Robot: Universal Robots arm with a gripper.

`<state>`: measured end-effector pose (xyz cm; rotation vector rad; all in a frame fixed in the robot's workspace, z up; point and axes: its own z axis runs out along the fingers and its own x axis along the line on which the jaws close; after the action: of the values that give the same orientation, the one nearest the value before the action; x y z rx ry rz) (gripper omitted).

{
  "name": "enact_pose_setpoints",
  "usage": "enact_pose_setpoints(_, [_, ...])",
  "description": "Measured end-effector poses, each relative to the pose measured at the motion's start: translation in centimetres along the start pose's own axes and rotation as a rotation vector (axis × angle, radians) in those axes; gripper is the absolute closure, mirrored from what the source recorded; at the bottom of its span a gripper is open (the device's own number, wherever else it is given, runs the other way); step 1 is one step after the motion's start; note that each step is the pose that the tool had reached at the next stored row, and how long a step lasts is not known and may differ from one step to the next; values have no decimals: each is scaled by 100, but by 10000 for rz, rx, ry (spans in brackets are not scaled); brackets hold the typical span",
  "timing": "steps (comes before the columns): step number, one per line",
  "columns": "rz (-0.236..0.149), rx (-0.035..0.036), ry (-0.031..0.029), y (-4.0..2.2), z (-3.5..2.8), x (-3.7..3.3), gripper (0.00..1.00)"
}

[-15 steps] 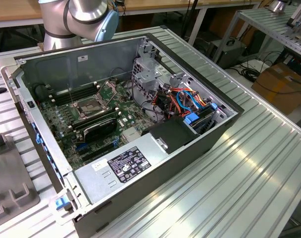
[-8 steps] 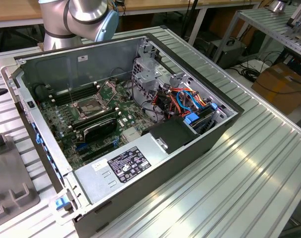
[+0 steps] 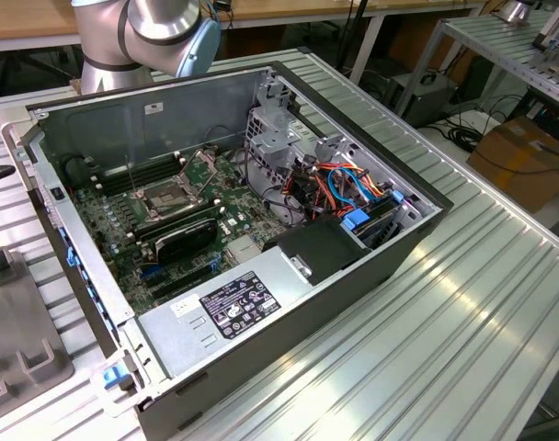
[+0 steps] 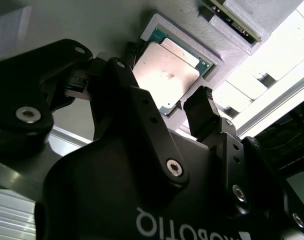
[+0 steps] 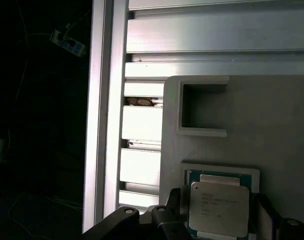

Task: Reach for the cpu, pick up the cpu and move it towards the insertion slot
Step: 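Pick up the cpu and move it towards the insertion slot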

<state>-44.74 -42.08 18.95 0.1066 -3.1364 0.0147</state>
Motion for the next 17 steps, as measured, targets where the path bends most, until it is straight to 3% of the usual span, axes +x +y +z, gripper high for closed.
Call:
enact_pose_setpoints(8, [-17,2,-1,-1,7,-16,34])
enact_pose_setpoints(10, [-17,3,-1,-1,7,-16,35])
enact_pose_setpoints(11, [-17,3,-2,-1,8,-16,42])
enact_pose_setpoints(17, [-17,2,-2,-1,8,-16,45])
